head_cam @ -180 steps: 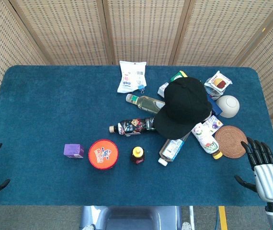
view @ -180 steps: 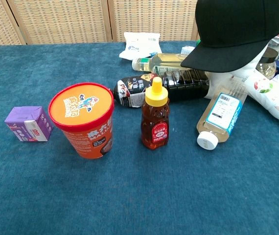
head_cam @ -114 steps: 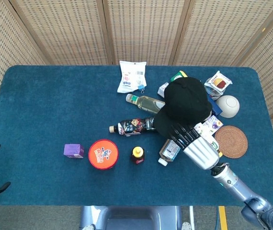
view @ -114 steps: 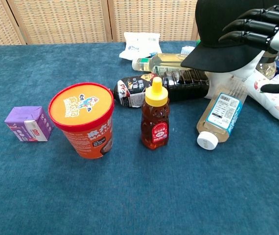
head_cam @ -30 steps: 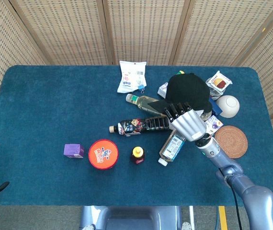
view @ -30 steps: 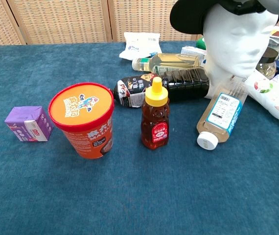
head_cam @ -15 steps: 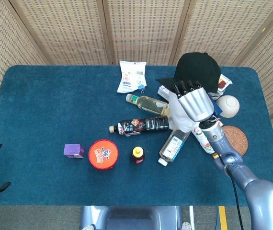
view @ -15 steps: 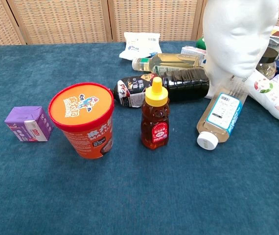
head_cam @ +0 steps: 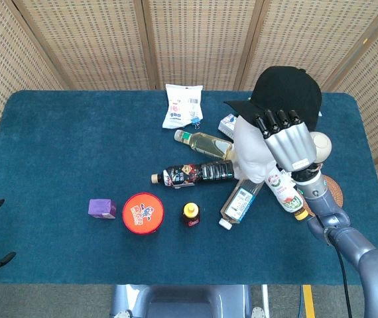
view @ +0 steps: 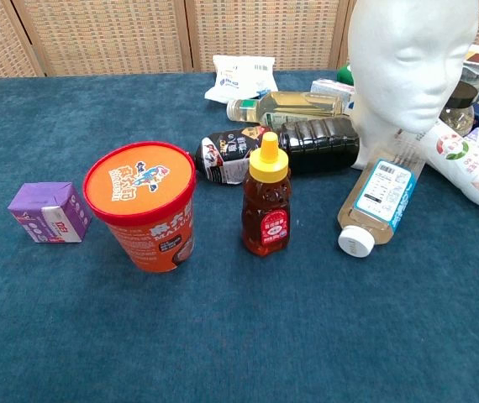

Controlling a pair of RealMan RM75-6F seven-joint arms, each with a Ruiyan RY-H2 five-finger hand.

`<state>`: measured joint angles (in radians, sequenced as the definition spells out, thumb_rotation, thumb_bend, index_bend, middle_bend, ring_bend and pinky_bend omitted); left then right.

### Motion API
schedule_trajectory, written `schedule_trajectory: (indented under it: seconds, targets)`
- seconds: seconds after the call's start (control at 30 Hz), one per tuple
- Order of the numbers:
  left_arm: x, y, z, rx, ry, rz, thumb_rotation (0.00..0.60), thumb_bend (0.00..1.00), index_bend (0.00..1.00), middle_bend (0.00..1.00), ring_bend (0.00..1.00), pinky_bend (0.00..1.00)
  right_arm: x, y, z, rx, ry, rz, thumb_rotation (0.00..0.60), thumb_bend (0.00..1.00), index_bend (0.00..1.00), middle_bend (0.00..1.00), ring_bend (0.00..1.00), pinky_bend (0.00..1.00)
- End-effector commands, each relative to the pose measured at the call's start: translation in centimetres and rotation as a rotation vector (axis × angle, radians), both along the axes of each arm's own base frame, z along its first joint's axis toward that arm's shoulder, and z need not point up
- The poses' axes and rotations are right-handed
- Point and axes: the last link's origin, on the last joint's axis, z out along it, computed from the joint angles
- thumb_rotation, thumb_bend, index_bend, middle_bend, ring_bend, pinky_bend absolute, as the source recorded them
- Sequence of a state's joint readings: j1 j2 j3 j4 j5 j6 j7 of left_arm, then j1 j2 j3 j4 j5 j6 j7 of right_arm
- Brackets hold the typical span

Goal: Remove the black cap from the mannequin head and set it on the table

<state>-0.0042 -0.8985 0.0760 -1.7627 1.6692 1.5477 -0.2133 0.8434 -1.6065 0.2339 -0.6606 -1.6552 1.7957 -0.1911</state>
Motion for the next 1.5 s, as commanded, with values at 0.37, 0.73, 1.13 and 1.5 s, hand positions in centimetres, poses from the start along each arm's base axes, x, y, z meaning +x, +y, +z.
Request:
schedule_trajectory:
  seconds: [0.37,0.73,1.13,1.5]
  targets:
    - [0.1,0.1,-0.3,-0.008,0.006,0.001,0.6,0.12,0.0,0.0,0.0,0.13,0.9,5.0,-0.2,0.086,0.036,0.258,0.6,0.55,0.64,0.72,0.77,0.92]
    - [-0.1,0.2,0.0,0.001,-0.001,0.013,0.6,0.12,0.0,0.0,0.0,0.13,7.8,6.3,-3.1,0.158,-0.044,0.401,0.6,0.56,0.65,0.72,0.77,0.92]
    - [-0.1,0.3,0.2,-0.002,-0.006,0.014,0.6,0.12,0.0,0.0,0.0,0.13,11.3,8.4,-7.8,0.24,0.006,0.459,0.6,0.56,0.65,0.72,0.77,0.92]
    - [-0.3,0.4,0.5,-0.006,-0.016,0.014,0.6,0.12,0.0,0.0,0.0,0.13,10.0,8.8,-13.9,0.313,0.183,0.418,0.6,0.56,0.65,0.72,0.77,0.92]
